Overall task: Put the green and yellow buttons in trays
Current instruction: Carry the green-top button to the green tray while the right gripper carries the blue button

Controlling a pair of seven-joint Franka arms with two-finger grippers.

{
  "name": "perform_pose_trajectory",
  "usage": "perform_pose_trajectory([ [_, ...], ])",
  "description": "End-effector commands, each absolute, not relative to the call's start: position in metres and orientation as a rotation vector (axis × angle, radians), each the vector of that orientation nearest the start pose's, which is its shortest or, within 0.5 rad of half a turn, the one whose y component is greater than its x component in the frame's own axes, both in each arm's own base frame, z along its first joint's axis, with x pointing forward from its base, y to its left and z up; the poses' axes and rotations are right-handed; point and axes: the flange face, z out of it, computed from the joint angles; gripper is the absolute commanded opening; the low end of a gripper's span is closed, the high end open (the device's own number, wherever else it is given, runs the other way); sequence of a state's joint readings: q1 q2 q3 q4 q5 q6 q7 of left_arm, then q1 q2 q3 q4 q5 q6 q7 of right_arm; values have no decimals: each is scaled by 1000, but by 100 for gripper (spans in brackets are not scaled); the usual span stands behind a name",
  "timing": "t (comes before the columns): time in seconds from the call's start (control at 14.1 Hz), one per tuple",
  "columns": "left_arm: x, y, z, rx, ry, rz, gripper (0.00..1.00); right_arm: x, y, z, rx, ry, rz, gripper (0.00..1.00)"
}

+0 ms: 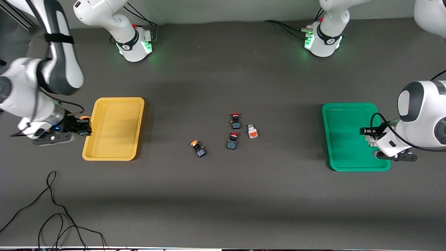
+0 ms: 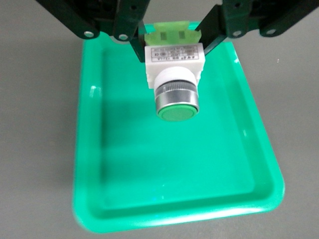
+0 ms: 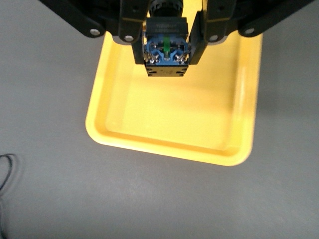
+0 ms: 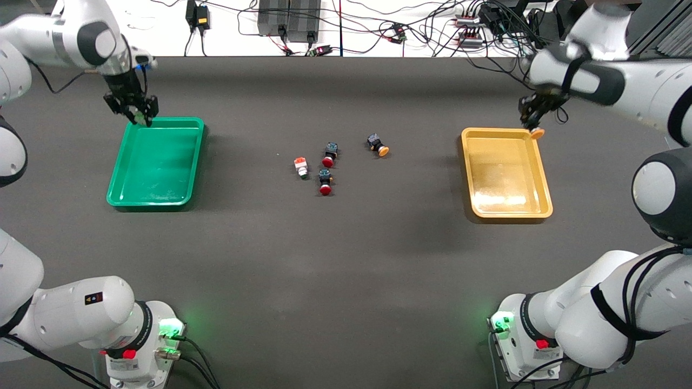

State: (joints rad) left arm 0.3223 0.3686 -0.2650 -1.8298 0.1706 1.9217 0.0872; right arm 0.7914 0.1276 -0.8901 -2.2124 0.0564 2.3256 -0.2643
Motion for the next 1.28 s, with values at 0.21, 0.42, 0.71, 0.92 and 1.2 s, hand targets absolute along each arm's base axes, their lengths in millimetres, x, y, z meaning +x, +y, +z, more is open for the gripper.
perform_pose_trajectory([
  [0.21, 555, 96, 246, -3118, 249, 246, 0, 514, -56, 251, -3221, -235, -41, 27],
  [0.42, 540, 97, 211, -3142, 239, 160, 0, 510, -66, 222, -3179, -260, -43, 27],
  [0.71, 541, 103, 207, -3145, 237, 156, 0, 520, -62, 227, -3150, -237, -80, 93],
  [0.92, 542, 103, 209, -3138, 248, 154, 15, 538, -57, 253, -3076, -241, -29, 99],
  [1.2, 543, 105, 211, -3137, 245, 147, 86, 594, -45, 347, -3119, -288, 109, 100],
])
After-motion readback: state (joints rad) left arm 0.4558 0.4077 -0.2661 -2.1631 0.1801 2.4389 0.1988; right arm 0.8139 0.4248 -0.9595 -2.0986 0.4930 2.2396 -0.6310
